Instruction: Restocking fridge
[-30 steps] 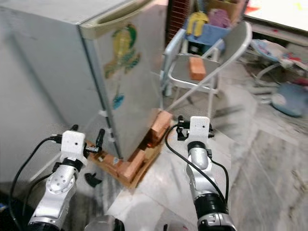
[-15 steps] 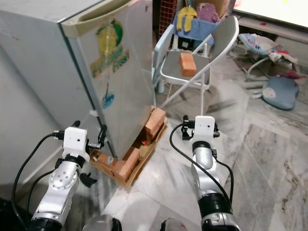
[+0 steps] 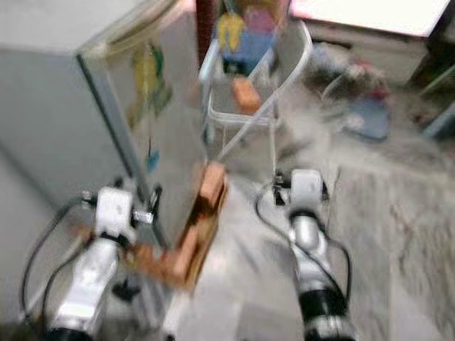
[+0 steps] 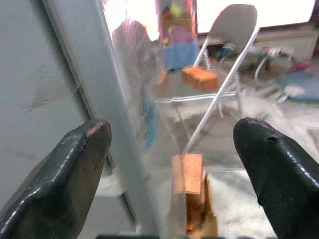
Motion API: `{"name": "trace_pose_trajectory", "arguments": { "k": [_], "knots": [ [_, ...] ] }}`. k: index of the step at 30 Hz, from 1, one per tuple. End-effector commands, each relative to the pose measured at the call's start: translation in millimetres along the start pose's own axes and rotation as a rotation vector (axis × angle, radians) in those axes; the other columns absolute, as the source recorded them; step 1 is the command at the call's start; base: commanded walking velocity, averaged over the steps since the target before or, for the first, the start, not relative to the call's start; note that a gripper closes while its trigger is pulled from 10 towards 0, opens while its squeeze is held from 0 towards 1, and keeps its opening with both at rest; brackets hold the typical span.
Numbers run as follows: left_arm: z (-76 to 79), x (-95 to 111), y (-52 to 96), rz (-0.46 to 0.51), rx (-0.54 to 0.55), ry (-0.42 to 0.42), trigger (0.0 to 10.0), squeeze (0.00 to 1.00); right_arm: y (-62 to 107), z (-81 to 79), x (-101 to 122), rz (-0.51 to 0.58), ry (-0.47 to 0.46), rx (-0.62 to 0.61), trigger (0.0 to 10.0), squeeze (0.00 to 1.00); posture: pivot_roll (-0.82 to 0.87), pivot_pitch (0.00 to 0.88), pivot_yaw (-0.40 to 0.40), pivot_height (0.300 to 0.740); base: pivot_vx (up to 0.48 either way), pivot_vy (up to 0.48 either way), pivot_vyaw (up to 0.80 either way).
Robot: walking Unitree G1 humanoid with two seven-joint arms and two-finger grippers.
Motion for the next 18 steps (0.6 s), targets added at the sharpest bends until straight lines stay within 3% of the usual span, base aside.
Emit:
{"name": "trace_pose_trajectory", "arguments": {
  "k": [1, 9, 18],
  "knots": [
    [-5.5, -1, 1.1, -0.007, 0.020, 0.000, 10.0, 0.00, -2.7, -7.9, 11, 0.034, -0.006, 0.022, 10.0, 0.00, 0.09, 0.000, -0.012, 0.740, 0.000, 0.000, 0.00],
    [-5.1, -2, 3.9, -0.011, 0.026, 0.003, 10.0, 0.00, -0.5, -11.0, 9, 0.030, 0.001, 0.035, 10.0, 0.00, 0.09, 0.020, -0.020, 0.740, 0.000, 0.000, 0.00],
    [-15.2, -2, -9.5, -0.018, 0.093, 0.027, 10.0, 0.00, 0.4, -9.9, 10, 0.025, 0.013, 0.044, 10.0, 0.00, 0.08, 0.043, -0.022, 0.740, 0.000, 0.000, 0.00]
  ]
}}
Point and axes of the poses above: a point about 5 cm out from each wrist's last joint towards the gripper, its own y axis pointing back from the gripper into the wrist, its own x axis along the axis of the wrist's last joint, z = x × y, the point moved 3 cm from there along -y, pointing out of the wrist towards the gripper, and after that the axes turned 10 degrees about y, right-handed, at the moved point
